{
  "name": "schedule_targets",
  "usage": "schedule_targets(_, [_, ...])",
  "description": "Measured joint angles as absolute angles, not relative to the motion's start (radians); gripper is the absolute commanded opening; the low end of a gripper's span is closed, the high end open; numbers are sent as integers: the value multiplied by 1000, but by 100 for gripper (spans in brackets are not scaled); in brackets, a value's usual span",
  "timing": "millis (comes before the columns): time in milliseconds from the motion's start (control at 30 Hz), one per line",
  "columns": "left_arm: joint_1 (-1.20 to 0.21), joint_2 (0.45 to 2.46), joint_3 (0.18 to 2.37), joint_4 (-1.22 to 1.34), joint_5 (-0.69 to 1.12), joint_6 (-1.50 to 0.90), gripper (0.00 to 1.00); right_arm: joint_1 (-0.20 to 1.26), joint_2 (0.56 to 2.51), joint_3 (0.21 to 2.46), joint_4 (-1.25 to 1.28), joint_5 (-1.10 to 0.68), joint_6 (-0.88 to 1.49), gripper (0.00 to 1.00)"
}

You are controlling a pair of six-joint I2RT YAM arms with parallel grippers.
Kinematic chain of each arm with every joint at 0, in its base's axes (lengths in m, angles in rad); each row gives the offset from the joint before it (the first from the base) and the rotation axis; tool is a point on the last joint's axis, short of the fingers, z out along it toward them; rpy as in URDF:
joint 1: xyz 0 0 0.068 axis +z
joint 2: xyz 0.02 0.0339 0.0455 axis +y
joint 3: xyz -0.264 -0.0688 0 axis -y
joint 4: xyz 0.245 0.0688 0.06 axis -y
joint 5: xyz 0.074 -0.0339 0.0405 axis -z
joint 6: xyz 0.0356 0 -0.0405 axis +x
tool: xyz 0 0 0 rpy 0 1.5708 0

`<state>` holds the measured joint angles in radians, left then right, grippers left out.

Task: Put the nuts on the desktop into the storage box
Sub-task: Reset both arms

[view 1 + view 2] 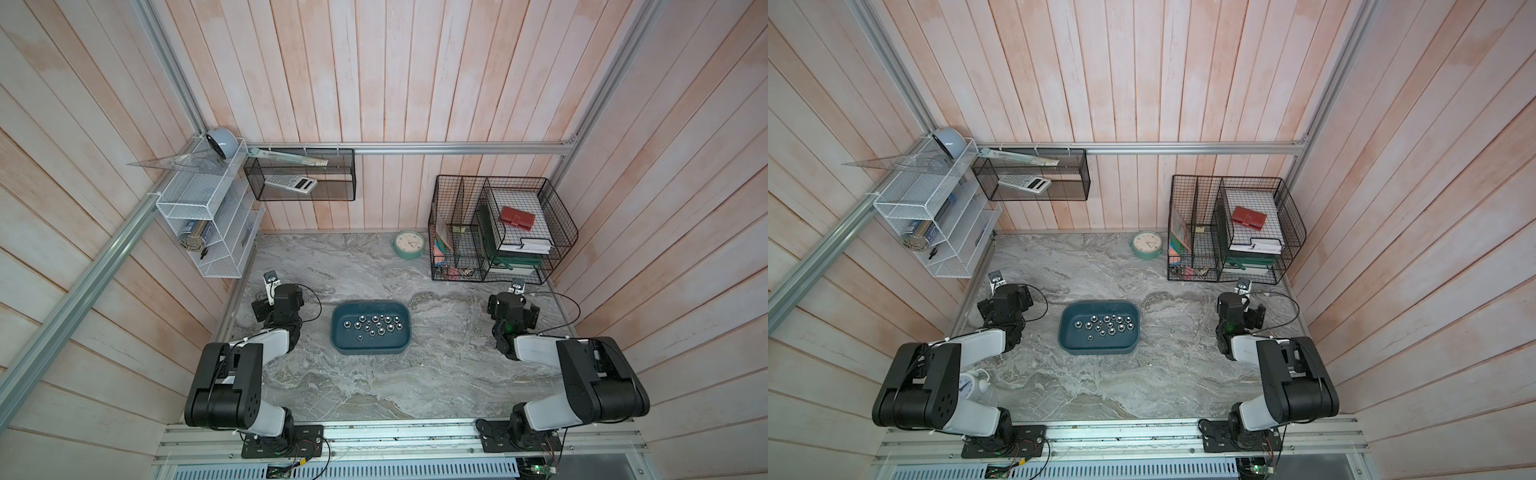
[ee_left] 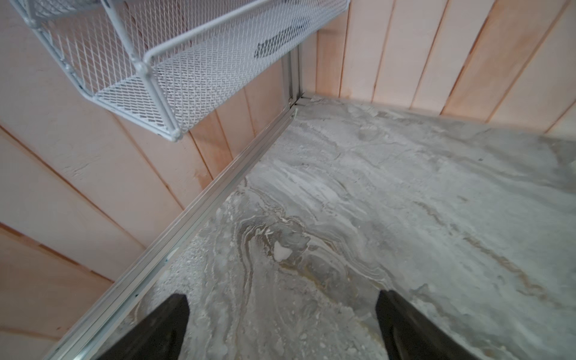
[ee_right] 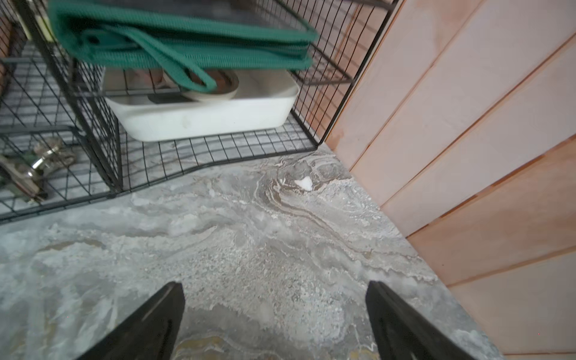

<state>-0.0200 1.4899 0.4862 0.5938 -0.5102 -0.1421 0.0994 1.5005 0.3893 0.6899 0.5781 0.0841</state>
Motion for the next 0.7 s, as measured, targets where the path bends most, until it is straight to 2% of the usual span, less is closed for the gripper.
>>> schedule_targets(200, [-20,1548,359,804,-380,-117,100,97,1550,321,937,452,61,98])
schedule_targets(700, [-20,1557,355,921,-364,-115,100,97,1563,344,962,443,58,98])
